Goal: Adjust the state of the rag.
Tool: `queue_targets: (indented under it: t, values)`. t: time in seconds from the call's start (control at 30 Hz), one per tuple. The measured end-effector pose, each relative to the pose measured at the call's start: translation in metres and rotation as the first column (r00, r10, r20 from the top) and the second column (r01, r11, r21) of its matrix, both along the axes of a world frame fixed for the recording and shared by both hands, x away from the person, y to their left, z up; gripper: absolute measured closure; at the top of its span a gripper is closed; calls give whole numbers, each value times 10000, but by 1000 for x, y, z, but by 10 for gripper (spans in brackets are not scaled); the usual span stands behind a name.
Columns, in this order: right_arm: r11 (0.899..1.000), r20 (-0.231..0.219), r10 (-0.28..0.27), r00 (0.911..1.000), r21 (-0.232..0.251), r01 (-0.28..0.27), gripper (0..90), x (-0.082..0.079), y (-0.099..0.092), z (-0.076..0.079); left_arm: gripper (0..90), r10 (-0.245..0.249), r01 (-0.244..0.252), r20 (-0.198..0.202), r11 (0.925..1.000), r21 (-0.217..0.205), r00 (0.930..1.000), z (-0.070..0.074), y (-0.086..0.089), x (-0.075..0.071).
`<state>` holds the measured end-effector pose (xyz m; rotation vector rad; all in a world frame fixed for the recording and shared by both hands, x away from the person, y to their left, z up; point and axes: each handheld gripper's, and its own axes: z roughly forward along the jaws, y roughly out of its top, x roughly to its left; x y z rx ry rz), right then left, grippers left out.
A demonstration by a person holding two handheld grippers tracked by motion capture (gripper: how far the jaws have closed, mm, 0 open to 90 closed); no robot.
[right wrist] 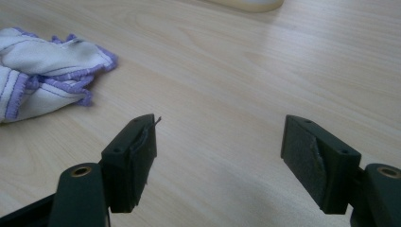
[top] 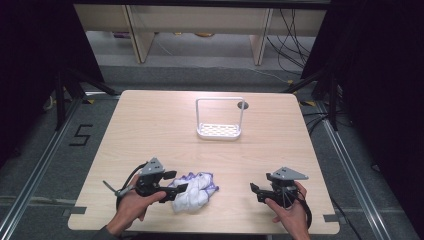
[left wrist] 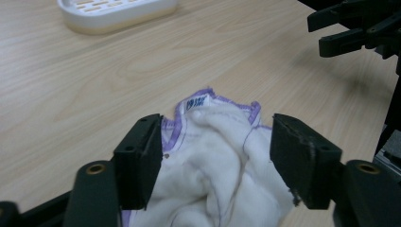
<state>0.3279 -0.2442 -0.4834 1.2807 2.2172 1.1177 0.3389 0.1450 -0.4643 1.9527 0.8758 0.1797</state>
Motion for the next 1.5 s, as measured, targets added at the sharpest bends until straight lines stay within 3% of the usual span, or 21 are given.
queue_targets:
  t: [0.17,0.23,0.27,0.3,0.37,0.47,0.5,0.57,0.63,0.67,0.8,0.87,0.93,1.0,1.03,1.07,1.13,1.3,1.37,1.43,1.5]
  values:
    - [9999,-7,129,9999,44,-129,282,-1,0,-1,422,-542,567,-476,9970,525,9974,1,-32,13]
    - [9999,13,146,9999,45,-146,282,-1,0,-1,437,-629,662,-460,9950,745,9970,-1,-37,15]
    - [9998,12,174,9998,-9,-174,282,-1,1,0,438,-662,704,-382,9900,1218,9971,-3,-43,18]
    - [9998,15,201,9998,-10,-201,282,-1,1,0,439,-588,642,-427,9884,1375,9974,-4,-46,19]
    - [9997,-80,250,9997,30,-250,282,-1,1,0,446,-555,611,-439,9882,1402,9975,-6,-48,21]
    - [9995,35,293,9996,110,-293,282,-1,2,-1,462,-543,589,-284,9773,2036,9981,-10,-57,24]
    - [9996,-38,272,9996,-47,-272,282,-2,2,0,465,-541,596,-315,9752,2130,9980,-12,-58,26]
    - [9997,-190,84,9998,231,-80,282,-3,5,-1,494,-583,647,-359,9737,2184,9977,-13,-59,28]
    - [9992,-39,402,9992,77,-401,282,-1,4,-2,552,-819,955,-753,9753,1994,9938,-19,-61,33]
    - [9996,-88,282,9996,79,-282,282,-2,5,-2,597,-942,1087,-799,9732,2026,9923,-20,-62,33]
    - [9994,103,344,9994,-92,-343,288,-1,3,-1,788,-1234,1344,-687,9726,1897,9900,-21,-65,33]
    - [9991,-31,389,9992,-148,-389,290,-1,2,0,831,-1454,1555,-694,9721,1755,9869,-16,-64,33]
    - [9996,48,298,9995,-6,-298,293,-2,2,0,843,-1553,1614,-499,9736,1612,9866,-8,-63,33]
    - [9998,157,216,9996,-34,-216,294,-2,1,1,848,-1366,1373,-147,9828,1235,9905,4,-64,31]
    - [9998,168,207,9996,-73,-206,294,-1,0,1,849,-1366,1373,-147,9828,1235,9905,4,-64,31]
    - [9998,182,202,9996,-2,-202,294,0,-1,1,849,-1454,1434,252,9873,685,9890,22,-64,30]
    - [10000,180,15,9998,71,-17,295,-1,-3,1,851,-1507,1485,985,9885,299,9837,46,-61,28]
    - [9997,209,-97,9997,240,92,302,1,-7,1,854,-913,1049,2244,9932,-495,9702,96,-35,19]
    - [9997,202,-94,9998,227,89,302,0,-7,1,854,-751,915,2423,9942,-570,9673,100,-26,18]
    - [9990,80,-36,10000,457,32,303,-1,-5,0,854,-228,391,2265,9969,-676,9737,95,-1,12]
    - [9981,-147,-258,9996,554,266,304,-3,-2,1,854,-156,309,2154,9972,-679,9764,90,6,10]
